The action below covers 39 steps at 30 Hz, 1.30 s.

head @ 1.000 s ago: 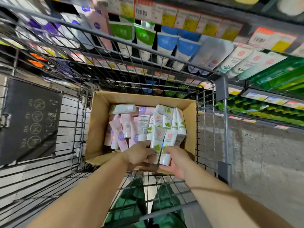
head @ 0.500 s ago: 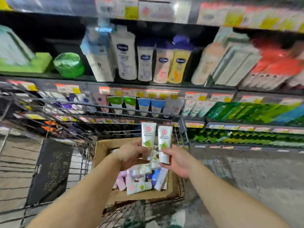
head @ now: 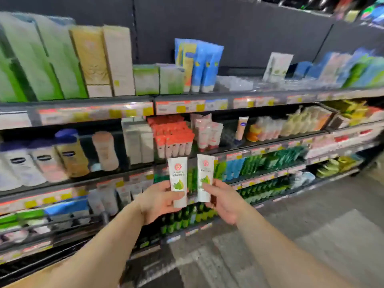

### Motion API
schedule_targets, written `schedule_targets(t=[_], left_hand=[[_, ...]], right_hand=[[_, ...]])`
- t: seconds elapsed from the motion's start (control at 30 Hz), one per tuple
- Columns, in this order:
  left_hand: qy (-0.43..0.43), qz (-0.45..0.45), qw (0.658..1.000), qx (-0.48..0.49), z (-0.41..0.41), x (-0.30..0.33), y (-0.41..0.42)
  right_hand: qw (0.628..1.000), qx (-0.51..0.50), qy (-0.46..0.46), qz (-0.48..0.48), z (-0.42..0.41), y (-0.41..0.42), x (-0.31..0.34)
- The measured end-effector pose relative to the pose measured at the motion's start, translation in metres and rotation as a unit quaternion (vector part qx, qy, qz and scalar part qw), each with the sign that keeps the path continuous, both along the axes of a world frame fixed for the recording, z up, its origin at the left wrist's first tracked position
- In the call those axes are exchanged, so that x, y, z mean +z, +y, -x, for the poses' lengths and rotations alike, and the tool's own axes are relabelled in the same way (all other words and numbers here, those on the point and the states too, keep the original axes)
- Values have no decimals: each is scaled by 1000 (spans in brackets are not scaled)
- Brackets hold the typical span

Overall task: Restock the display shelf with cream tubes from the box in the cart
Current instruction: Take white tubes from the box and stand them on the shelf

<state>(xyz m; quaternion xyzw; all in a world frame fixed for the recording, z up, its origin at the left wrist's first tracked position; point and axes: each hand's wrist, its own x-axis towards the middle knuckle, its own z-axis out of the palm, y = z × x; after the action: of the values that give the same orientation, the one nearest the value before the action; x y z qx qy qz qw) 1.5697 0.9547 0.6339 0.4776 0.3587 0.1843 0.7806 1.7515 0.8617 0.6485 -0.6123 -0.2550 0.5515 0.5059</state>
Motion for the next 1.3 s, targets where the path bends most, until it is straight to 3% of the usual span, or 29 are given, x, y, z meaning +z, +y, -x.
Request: schedule_targets(t=[0.2, 0.43, 0.77, 1.0, 1.3], left_hand=[[-59, -76, 994, -53, -189, 56, -45], [-84, -120, 985, -93, -310, 103, -30], [-62, -284, 956, -47, -444, 164, 72], [-3, -432, 901, 28, -530, 209, 139], [74, -466, 875, 110, -603, 196, 178]], right_hand=[[992, -77, -82, -61, -173, -74, 65], [983, -143, -41, -110, -291, -88, 87], [964, -140, -160, -162, -427, 15, 138], [936, -162, -242, -195, -523, 93, 179], [910, -88, -335, -226, -639, 208, 200]])
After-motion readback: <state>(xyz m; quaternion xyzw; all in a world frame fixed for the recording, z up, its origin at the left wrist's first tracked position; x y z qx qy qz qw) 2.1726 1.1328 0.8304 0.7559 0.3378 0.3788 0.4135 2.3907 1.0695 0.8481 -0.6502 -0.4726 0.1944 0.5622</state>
